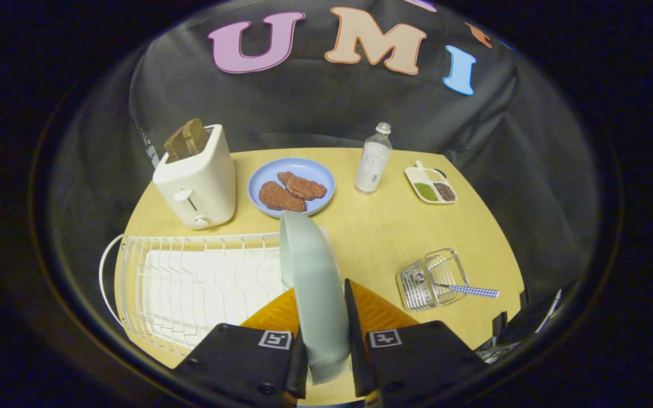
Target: Take the plate from the dish rack, then take the spoon from the basket and place it into the plate.
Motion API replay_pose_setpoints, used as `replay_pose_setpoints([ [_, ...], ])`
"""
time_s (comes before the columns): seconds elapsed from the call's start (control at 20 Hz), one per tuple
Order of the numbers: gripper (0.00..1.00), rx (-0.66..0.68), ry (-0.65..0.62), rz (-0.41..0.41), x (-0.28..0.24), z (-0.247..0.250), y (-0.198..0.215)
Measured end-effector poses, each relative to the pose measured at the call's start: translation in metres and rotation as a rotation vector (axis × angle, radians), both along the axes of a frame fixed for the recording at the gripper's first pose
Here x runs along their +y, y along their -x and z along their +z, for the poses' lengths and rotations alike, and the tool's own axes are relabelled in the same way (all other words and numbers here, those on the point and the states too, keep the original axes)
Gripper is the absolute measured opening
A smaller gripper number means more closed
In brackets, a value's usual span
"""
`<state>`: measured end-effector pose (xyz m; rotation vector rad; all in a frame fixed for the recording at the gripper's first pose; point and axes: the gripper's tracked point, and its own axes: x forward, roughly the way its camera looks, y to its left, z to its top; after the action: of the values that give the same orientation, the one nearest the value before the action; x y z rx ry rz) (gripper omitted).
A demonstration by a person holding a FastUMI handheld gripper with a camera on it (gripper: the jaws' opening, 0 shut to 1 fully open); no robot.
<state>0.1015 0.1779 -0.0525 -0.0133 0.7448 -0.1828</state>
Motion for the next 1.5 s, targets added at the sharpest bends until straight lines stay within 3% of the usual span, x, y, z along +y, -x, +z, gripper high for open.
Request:
replay_pose_setpoints([
  [0.3,0.31,-0.001,0.174,-0.012,-0.003,0.006,0.011],
  [0.8,0.28,-0.018,0.202,-0.074,-0.010,0.032,0.026],
  [1.05,0.28,-0.169,0.017,-0.072,-0.001,0.079,0.031],
  [1.35,0.28,-0.295,-0.079,-0.170,-0.039,0.110,0.085],
  [1.5,0.28,-0.333,-0.157,-0.265,-0.074,0.108,0.124],
])
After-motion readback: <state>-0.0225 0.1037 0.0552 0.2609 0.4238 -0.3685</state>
